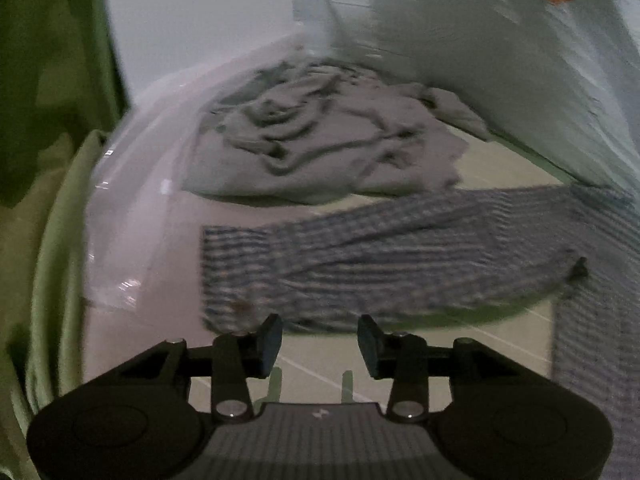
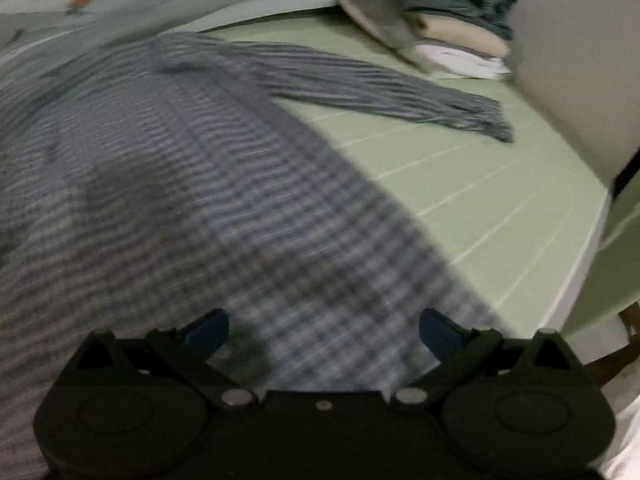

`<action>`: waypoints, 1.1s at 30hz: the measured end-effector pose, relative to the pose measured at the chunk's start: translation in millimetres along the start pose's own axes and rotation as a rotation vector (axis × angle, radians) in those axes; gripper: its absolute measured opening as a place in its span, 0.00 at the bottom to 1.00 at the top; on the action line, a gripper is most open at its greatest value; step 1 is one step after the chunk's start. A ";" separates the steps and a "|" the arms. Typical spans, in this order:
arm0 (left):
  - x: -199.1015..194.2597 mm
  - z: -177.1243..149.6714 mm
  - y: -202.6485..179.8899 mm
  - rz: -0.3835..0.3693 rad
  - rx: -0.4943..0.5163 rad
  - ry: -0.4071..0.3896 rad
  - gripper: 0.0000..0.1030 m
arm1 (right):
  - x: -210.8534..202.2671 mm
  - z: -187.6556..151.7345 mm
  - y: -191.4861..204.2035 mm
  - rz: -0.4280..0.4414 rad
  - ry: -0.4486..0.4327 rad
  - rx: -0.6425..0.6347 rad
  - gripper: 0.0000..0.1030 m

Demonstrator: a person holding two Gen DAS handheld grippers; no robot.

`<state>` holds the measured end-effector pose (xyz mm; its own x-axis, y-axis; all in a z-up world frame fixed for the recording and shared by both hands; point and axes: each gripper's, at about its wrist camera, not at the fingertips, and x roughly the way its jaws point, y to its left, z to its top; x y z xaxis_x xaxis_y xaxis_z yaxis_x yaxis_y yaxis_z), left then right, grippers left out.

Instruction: Fold clothes

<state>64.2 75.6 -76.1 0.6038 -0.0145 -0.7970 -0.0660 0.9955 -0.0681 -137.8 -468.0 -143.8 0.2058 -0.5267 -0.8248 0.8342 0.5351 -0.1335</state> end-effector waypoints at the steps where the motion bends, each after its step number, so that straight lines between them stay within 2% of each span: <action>1: -3.0 -3.9 -10.2 -0.007 0.009 0.004 0.43 | 5.0 3.3 -8.6 -0.007 -0.001 0.001 0.98; 4: -11.1 -16.3 -42.2 -0.028 0.038 0.018 0.45 | 18.6 9.0 -29.5 0.014 0.011 -0.001 0.92; 7: -17.8 -28.4 -77.1 -0.052 0.065 0.037 0.47 | 26.3 13.2 -43.8 0.081 0.009 -0.003 0.89; 8: -19.5 -31.8 -88.5 -0.060 0.075 0.043 0.47 | 27.7 14.3 -47.2 0.105 0.007 -0.004 0.84; 10: -22.5 -37.6 -112.7 -0.079 0.102 0.052 0.47 | 27.5 15.6 -52.4 0.161 -0.001 -0.002 0.68; 11: -23.3 -40.3 -123.9 -0.087 0.118 0.056 0.47 | 26.3 15.7 -53.7 0.182 -0.007 -0.010 0.54; 12: -23.8 -43.0 -135.0 -0.094 0.136 0.060 0.47 | 24.7 15.6 -53.7 0.188 -0.015 -0.033 0.31; 14: -24.3 -48.8 -156.3 -0.104 0.167 0.067 0.47 | 21.8 14.5 -53.3 0.199 -0.027 -0.081 0.02; 17: -24.0 -55.8 -181.6 -0.124 0.193 0.083 0.47 | 17.8 8.9 -52.2 0.185 -0.033 -0.174 0.02; 20: -25.1 -60.0 -198.8 -0.138 0.217 0.091 0.47 | 15.0 6.2 -61.4 0.165 -0.017 -0.182 0.01; 26: -23.3 -59.0 -203.2 -0.134 0.208 0.104 0.52 | 10.7 10.6 -66.0 0.171 0.029 -0.199 0.04; 28: -21.0 -55.8 -201.4 -0.126 0.195 0.103 0.54 | 13.3 20.1 -61.8 0.163 0.030 -0.203 0.17; 29: -20.4 -53.8 -201.0 -0.123 0.186 0.101 0.56 | 15.2 25.6 -60.5 0.168 0.026 -0.193 0.28; 30: -18.9 -50.6 -200.4 -0.122 0.178 0.096 0.58 | 17.2 32.0 -57.8 0.175 0.021 -0.181 0.33; 33: -12.4 -38.5 -199.7 -0.112 0.149 0.079 0.61 | 23.5 55.7 -42.1 0.207 -0.001 -0.139 0.36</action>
<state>39.4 -126.6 -75.8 0.5360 -0.1271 -0.8346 0.1194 0.9901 -0.0740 -139.6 -539.7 -127.0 0.3652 -0.3971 -0.8420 0.6963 0.7169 -0.0361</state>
